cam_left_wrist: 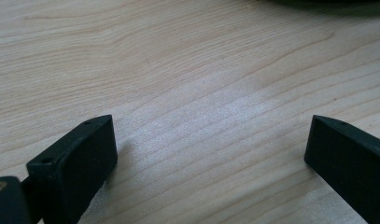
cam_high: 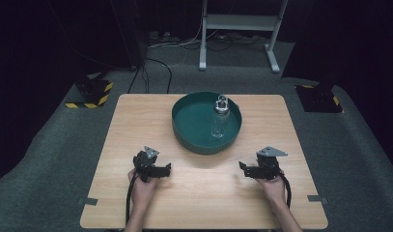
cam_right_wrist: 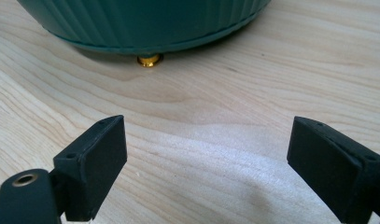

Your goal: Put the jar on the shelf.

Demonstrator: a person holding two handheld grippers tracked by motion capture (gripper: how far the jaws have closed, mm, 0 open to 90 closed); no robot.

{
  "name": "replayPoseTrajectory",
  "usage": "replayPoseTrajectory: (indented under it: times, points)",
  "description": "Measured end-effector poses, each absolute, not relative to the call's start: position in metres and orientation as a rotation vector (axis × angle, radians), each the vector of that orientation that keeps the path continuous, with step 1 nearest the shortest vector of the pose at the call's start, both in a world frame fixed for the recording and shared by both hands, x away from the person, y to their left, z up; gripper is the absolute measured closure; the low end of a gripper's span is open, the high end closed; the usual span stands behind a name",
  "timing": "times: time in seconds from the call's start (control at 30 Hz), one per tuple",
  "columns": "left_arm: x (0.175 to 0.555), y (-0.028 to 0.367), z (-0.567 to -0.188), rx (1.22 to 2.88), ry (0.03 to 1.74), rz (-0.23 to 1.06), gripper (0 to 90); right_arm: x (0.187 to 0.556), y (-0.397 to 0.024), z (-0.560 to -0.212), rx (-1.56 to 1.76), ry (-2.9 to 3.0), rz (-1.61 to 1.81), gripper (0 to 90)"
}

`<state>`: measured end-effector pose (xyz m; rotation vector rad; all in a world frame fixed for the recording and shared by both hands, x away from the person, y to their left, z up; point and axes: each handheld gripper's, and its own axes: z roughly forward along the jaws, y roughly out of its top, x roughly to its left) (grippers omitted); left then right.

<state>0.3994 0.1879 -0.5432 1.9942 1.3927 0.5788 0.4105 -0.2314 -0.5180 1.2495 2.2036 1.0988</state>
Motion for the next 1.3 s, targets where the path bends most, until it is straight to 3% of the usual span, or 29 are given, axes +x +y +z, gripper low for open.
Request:
replayPoseTrajectory:
  times: [1.3]
  points:
    - [0.397,0.187,-0.543,1.988,1.399,0.585,3.7,0.417,-0.218,-0.541,1.278,2.235,0.944,9.8]
